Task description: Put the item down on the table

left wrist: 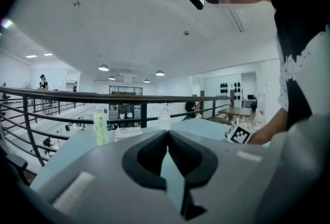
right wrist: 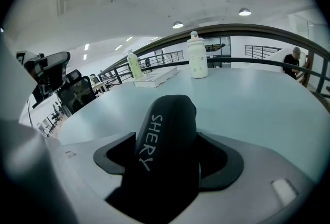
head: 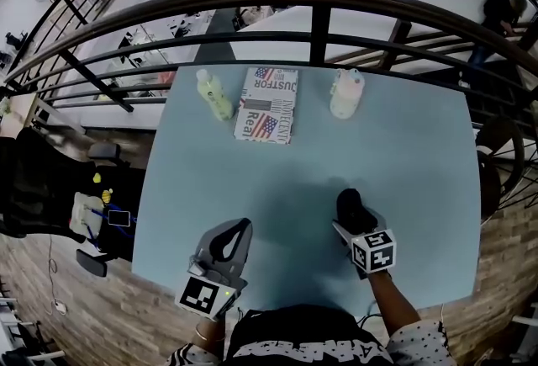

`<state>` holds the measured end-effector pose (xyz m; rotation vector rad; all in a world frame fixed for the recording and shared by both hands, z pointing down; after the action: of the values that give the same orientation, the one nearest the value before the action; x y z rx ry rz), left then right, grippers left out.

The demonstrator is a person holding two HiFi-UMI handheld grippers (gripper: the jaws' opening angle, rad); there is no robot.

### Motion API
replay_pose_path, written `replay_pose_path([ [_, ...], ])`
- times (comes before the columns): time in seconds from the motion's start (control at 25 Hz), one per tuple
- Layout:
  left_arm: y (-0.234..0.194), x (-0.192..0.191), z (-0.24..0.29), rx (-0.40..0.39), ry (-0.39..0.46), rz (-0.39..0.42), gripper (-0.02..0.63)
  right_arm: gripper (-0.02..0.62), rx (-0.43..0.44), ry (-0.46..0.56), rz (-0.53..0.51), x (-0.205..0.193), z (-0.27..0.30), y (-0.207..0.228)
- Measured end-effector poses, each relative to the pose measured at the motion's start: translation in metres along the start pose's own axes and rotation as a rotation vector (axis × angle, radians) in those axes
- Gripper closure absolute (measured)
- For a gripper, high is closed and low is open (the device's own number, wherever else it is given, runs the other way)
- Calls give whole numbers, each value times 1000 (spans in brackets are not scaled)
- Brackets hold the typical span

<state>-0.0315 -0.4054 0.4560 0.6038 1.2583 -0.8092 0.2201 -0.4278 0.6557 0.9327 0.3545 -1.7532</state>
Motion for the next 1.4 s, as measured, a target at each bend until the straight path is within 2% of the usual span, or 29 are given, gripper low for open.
replay_pose_path([
  [0.4, 2, 1, -5, 9, 0, 2, 606, 225, -6, -32, -12, -6, 2, -1],
  [0.88, 8, 5, -12, 10, 0, 20, 606, 222, 8, -21, -31, -3, -5, -4],
  [1.16, 13, 8, -14, 7, 21, 27, 606, 222, -3, 36, -25, 9, -21, -2],
  [1.4, 18, 13, -17, 21, 33, 28, 606, 254, -11, 156, -7, 33, -41, -2],
])
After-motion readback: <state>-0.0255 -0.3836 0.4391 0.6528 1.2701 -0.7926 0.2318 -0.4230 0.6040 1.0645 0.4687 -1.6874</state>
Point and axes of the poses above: the fingertips, and each gripper's own axes: z forward along the fingers, y to its right, x out of its top, the point moved 3 cm from there along -z, backward along the fingers, and after that the axes turned 2 degrees about y, right-handed, at the moved point
